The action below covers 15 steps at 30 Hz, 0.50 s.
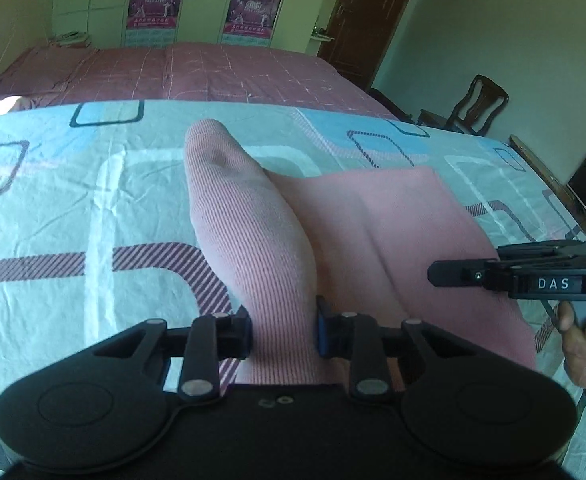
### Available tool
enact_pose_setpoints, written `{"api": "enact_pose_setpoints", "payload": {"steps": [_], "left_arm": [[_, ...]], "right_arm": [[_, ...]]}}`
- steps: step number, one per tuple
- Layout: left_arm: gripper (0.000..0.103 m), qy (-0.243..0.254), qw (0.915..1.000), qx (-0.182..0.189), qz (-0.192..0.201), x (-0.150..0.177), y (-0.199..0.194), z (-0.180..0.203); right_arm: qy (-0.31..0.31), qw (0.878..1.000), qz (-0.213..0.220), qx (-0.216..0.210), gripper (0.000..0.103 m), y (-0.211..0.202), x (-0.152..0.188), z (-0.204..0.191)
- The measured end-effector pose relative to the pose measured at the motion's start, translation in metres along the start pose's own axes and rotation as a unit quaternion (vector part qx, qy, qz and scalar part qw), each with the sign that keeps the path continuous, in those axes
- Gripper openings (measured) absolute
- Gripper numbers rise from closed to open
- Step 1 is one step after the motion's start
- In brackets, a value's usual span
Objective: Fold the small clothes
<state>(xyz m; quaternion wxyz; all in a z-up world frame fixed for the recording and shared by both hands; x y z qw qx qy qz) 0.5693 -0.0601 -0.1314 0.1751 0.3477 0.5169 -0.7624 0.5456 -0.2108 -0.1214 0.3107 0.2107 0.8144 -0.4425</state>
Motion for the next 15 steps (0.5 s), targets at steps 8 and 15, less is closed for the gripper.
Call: {"api": "enact_pose_setpoints", "payload": {"steps": [8,15], "left_arm": [[0.026,0.028,0.9988,-0.035,0.019,-0.002,-0.072,-0.065],[0.026,0.008,0.9983,-0.057,0.007,0.023,-0.109,-0.141]], "right_arm": [[-0.040,0.999,0.004,-0.020,0.019,0.040,-0.007,-0.099],[-0.038,0.998,-0.019,-0.048,0.019,0.100,0.010,-0.168]]}}
Point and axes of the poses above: each gripper's, at about its wrist camera, not at the fingertips, and y roughly the way its jaws point, z to its right, x to its underside, the point moved 5 cm from there along y, roughly the way its jaws point, and after that the axes turned 5 degrees about z, right-handed, at the moved point
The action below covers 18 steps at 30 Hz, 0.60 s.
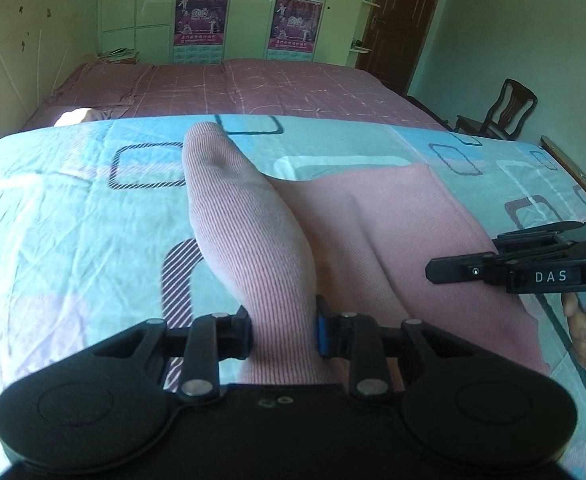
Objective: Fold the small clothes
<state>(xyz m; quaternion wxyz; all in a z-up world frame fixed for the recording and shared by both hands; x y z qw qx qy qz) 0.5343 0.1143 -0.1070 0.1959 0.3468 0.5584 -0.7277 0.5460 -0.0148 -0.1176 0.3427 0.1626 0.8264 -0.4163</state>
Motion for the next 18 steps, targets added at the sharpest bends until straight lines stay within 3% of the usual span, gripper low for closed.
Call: {"api": "enact_pose_setpoints", "payload": {"steps": [4,6,7,8,12,15,18], "left_arm": [[0.028,-0.026,0.9991,0.013,-0.031,0.019,0.014,-0.036],[0.043,-0.059,0.9964,0.028,-0.053,0.033,0.032,-0.054],[0.064,-0.097,0.9937,0.029,-0.047,0.039,0.037,-0.066],[0.066,-0.136,0.9889,0.039,-0.044,0.044,0.040,-0.076],[0.067,-0.125,0.9911,0.038,-0.024,0.044,0.034,-0.073],[0.067,-0.093,0.9954,-0.012,0.016,0.036,0.012,-0.071],[0.049,-0.035,0.9952,-0.040,0.082,0.023,-0.020,-0.061]], "right_arm": [[0.009,0.999,-0.027,0.017,0.019,0.039,0.014,-0.003],[0.049,0.996,-0.056,0.040,0.019,0.060,0.028,0.018],[0.070,0.996,-0.050,0.035,0.020,0.064,0.033,0.026],[0.089,0.995,-0.042,0.030,0.021,0.064,0.034,0.031],[0.059,0.996,-0.042,0.052,0.027,0.062,0.028,0.024],[0.037,0.993,-0.021,0.107,0.060,0.045,0.021,0.020],[-0.017,0.996,0.019,0.089,0.058,0.020,0.008,0.002]]}}
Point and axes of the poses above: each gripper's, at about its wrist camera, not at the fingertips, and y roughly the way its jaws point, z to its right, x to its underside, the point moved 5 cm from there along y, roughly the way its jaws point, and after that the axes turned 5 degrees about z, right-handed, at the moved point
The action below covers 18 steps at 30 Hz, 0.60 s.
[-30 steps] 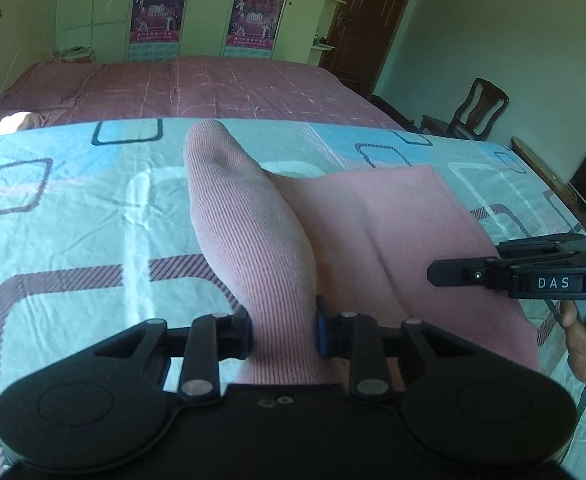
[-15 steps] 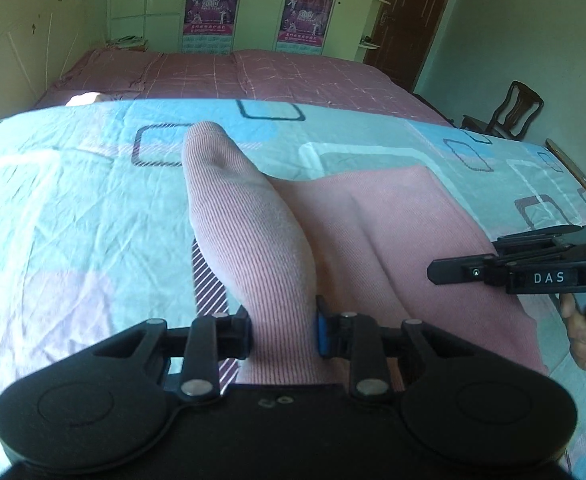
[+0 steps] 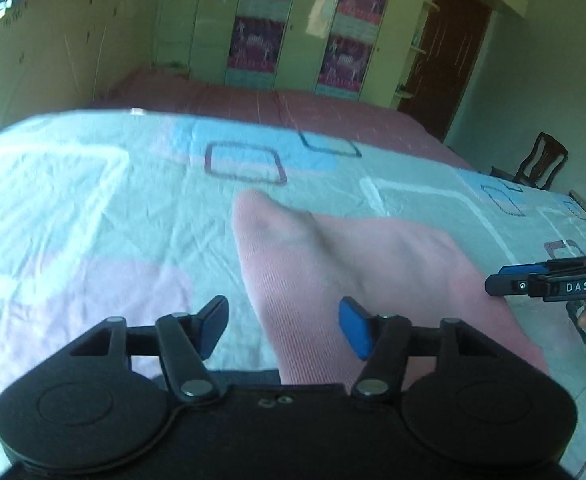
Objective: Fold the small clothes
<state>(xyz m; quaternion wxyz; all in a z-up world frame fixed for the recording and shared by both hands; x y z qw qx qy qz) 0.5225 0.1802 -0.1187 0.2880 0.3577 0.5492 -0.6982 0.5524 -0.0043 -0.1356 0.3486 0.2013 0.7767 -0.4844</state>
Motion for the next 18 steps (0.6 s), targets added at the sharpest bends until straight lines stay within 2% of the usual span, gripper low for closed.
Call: {"api": "enact_pose_setpoints", "payload": {"steps": [1,3,5,6,7,9,12,14,18], "left_arm": [[0.038,0.019,0.9998,0.008,0.006,-0.004,-0.002,0.008],[0.036,0.064,0.9974,0.030,-0.008,-0.003,0.006,0.028],[0.038,0.095,0.9932,0.039,-0.055,0.010,0.027,0.043],[0.038,0.095,0.9922,0.034,-0.073,0.021,0.036,0.042],[0.038,0.078,0.9939,0.035,-0.070,0.026,0.039,0.040],[0.038,0.044,0.9957,0.037,-0.072,0.026,0.042,0.035],[0.038,0.054,0.9958,0.034,-0.066,0.028,0.033,0.031],[0.036,0.051,0.9965,0.042,-0.051,0.026,0.017,0.032],[0.036,0.049,0.9968,0.060,-0.015,0.038,-0.036,0.030]], "right_arm": [[-0.017,1.000,0.004,-0.009,0.042,-0.003,-0.003,-0.007],[-0.052,0.999,-0.004,-0.016,0.023,0.001,-0.002,-0.021],[-0.075,0.997,-0.028,-0.012,0.021,0.016,0.007,-0.029],[-0.085,0.995,-0.045,0.004,0.019,0.026,0.014,-0.028],[-0.100,0.992,-0.067,0.031,0.012,0.038,0.025,-0.024],[-0.125,0.989,-0.054,0.059,0.001,0.043,0.033,-0.021],[-0.126,0.988,-0.055,0.067,0.001,0.042,0.031,-0.020],[-0.115,0.990,-0.036,0.068,0.002,0.027,0.027,-0.025],[-0.115,0.993,-0.003,0.028,0.002,-0.022,0.033,-0.046]]}}
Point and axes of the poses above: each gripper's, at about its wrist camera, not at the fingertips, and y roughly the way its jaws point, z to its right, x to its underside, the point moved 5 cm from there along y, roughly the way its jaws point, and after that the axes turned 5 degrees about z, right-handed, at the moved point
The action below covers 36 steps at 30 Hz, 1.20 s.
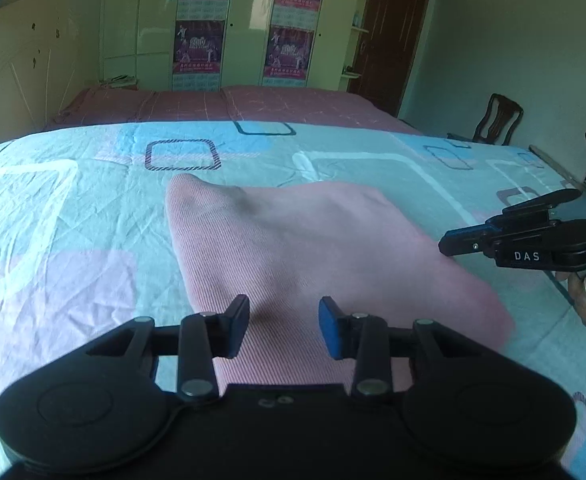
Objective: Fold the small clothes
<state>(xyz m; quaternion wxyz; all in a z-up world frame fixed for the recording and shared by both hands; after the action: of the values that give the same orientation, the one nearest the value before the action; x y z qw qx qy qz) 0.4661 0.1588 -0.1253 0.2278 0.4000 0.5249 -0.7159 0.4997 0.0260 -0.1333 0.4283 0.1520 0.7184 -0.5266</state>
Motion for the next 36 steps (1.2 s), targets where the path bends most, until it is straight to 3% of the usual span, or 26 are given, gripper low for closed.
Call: {"api": "enact_pose_setpoints", "payload": {"steps": [3,6,9,10,12,15,21,22,23,24,25,27,36], "left_arm": [[0.027,-0.007,1.0000,0.004,0.001,0.022,-0.020,0.008],[0.027,-0.011,0.9997,-0.001,-0.021,0.041,-0.017,0.014],[0.027,-0.018,0.9990,-0.009,-0.040,0.052,-0.007,0.018],[0.027,-0.014,0.9987,-0.017,-0.045,0.053,-0.003,0.020],[0.027,-0.008,0.9981,-0.035,-0.050,0.058,0.003,0.024],[0.027,-0.001,0.9971,-0.058,-0.049,0.059,0.004,0.030],[0.029,-0.013,0.9954,-0.085,-0.043,0.058,-0.005,0.034],[0.035,-0.016,0.9950,-0.090,-0.041,0.057,-0.009,0.036],[0.053,-0.018,0.9946,-0.096,-0.034,0.056,-0.014,0.037],[0.068,-0.020,0.9933,-0.111,-0.025,0.056,-0.020,0.039],[0.086,-0.019,0.9911,-0.131,-0.014,0.056,-0.026,0.041],[0.085,-0.010,0.9867,-0.162,0.001,0.058,-0.038,0.048],[0.085,0.007,0.9858,-0.168,0.013,0.060,-0.093,0.088]], "right_arm": [[-0.023,1.000,0.003,-0.015,0.002,-0.029,0.019,-0.019],[-0.045,0.999,-0.006,-0.013,0.003,-0.034,0.039,-0.029],[-0.067,0.997,-0.028,0.000,0.024,-0.018,0.055,-0.026],[-0.066,0.997,-0.038,0.007,0.024,-0.011,0.060,-0.021],[-0.057,0.996,-0.049,0.040,0.023,0.002,0.069,-0.008],[0.033,0.998,-0.045,0.023,0.023,0.001,0.072,0.010],[0.035,0.998,-0.038,0.027,0.024,-0.012,0.067,0.004],[0.042,0.998,-0.028,0.025,0.031,-0.021,0.064,0.003],[0.047,0.998,-0.013,0.026,0.043,-0.031,0.062,0.002],[0.049,0.998,0.003,0.030,0.077,-0.041,0.060,0.000],[0.048,0.998,0.021,0.032,0.099,-0.052,0.058,-0.002],[0.053,0.997,0.044,0.030,0.103,-0.072,0.056,-0.005],[0.070,0.994,0.055,0.067,0.103,-0.134,0.085,-0.014]]}}
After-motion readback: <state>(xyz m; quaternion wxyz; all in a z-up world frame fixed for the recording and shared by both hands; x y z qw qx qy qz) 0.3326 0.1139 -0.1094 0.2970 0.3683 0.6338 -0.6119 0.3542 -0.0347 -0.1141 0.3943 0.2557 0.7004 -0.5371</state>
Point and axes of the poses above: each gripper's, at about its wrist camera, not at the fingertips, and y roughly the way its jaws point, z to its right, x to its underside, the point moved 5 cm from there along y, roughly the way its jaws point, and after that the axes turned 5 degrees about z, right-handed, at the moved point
